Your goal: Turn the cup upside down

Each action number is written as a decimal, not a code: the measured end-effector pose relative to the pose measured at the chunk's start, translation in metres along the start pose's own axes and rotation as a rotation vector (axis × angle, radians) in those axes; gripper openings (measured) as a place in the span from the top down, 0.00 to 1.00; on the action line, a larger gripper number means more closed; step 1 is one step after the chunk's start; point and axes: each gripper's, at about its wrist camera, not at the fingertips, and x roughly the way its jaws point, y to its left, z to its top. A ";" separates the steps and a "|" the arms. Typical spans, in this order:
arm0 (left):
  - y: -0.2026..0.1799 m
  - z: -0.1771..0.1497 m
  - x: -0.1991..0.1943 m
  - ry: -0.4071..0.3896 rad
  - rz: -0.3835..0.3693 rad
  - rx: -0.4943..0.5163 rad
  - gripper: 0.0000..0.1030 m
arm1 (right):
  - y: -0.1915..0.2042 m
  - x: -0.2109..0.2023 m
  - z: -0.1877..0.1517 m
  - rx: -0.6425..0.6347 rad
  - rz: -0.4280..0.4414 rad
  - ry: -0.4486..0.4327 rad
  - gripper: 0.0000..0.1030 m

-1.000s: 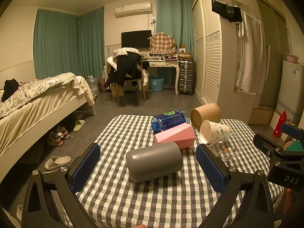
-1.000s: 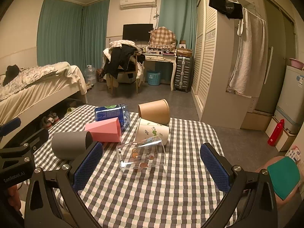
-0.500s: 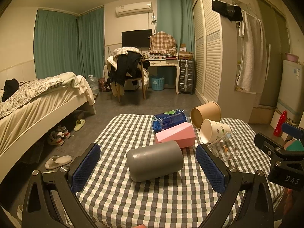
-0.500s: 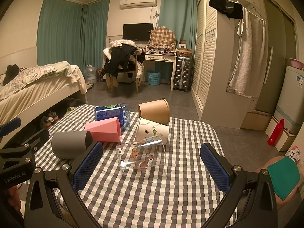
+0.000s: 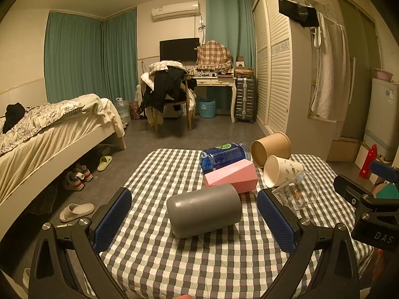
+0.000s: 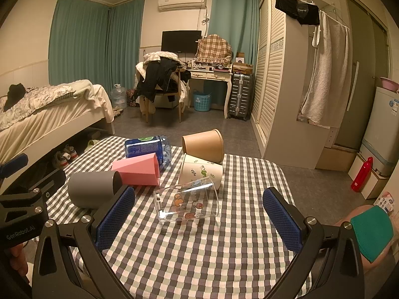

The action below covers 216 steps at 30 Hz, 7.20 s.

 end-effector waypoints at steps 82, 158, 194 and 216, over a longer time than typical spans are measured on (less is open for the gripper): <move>0.182 0.046 0.171 0.205 0.192 -0.295 0.00 | 0.129 0.331 0.081 0.179 0.100 0.737 0.34; -0.007 -0.023 0.018 0.146 0.034 -0.042 0.00 | 0.007 -0.015 0.035 -0.081 0.067 0.155 0.29; -0.128 -0.079 0.054 0.085 0.035 -0.031 0.10 | -0.115 0.007 -0.052 0.209 0.007 0.108 0.15; -0.125 -0.046 0.020 0.124 -0.056 0.073 0.27 | -0.107 0.021 -0.055 0.190 -0.006 0.146 0.15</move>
